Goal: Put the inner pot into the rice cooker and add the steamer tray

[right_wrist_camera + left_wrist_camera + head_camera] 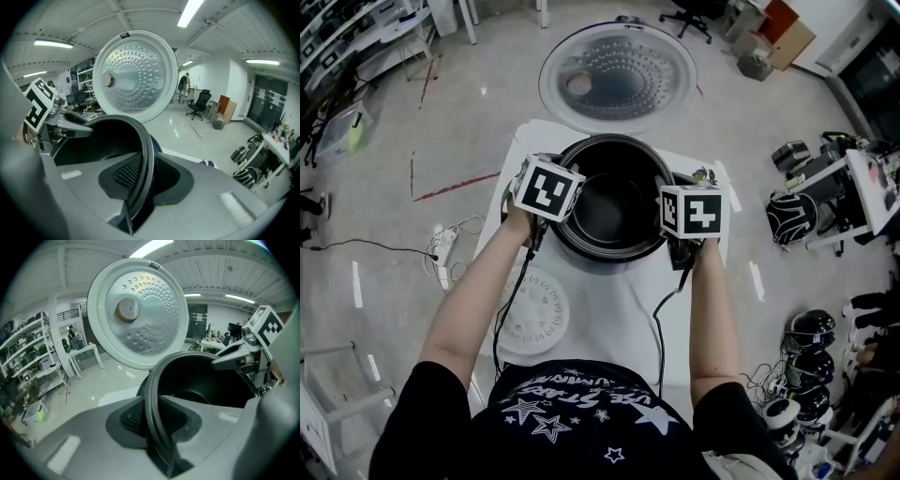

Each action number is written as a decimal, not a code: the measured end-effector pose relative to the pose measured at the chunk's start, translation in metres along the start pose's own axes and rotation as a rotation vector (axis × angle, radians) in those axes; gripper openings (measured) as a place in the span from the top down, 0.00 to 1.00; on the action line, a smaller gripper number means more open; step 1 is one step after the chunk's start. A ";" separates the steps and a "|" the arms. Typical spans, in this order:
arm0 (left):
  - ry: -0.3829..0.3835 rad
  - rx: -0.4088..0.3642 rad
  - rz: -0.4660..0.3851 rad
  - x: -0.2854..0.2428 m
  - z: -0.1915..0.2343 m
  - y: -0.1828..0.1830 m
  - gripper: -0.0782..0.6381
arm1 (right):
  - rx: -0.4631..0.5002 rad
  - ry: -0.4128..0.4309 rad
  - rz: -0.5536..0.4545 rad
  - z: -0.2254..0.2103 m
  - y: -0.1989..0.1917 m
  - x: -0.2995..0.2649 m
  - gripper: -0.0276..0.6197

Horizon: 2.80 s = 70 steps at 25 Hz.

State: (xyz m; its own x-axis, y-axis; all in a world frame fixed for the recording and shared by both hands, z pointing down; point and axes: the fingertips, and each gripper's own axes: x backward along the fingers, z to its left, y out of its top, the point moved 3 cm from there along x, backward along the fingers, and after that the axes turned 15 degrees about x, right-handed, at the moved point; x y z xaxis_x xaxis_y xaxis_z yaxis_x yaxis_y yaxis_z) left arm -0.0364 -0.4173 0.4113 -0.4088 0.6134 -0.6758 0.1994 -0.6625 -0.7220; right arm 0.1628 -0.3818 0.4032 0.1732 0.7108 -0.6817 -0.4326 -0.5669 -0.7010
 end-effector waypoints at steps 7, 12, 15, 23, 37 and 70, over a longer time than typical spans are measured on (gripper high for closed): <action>-0.003 -0.044 -0.033 0.001 0.003 0.003 0.75 | 0.064 -0.015 -0.004 0.004 0.000 -0.006 0.79; -0.013 -0.113 -0.054 -0.002 -0.005 -0.001 0.66 | 0.085 -0.029 -0.032 0.005 -0.005 -0.006 0.67; -0.020 -0.146 -0.050 -0.003 -0.007 -0.002 0.54 | 0.085 -0.012 -0.052 0.009 -0.001 -0.005 0.64; 0.007 -0.135 -0.184 0.035 -0.003 0.015 0.43 | 0.081 -0.067 -0.163 0.006 0.016 0.026 0.57; 0.060 -0.087 -0.368 0.134 -0.021 -0.006 0.43 | 0.039 -0.063 -0.370 0.032 0.021 0.097 0.56; 0.415 0.376 -0.345 0.252 -0.022 -0.276 0.87 | 0.075 0.343 -0.431 0.165 -0.069 0.144 0.57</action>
State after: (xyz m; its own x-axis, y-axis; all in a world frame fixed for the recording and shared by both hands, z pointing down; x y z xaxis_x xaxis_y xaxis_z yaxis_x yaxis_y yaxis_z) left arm -0.1747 -0.0702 0.4368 -0.0013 0.8827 -0.4700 -0.2376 -0.4568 -0.8572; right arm 0.0710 -0.1715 0.3877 0.6214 0.6885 -0.3740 -0.3181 -0.2146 -0.9235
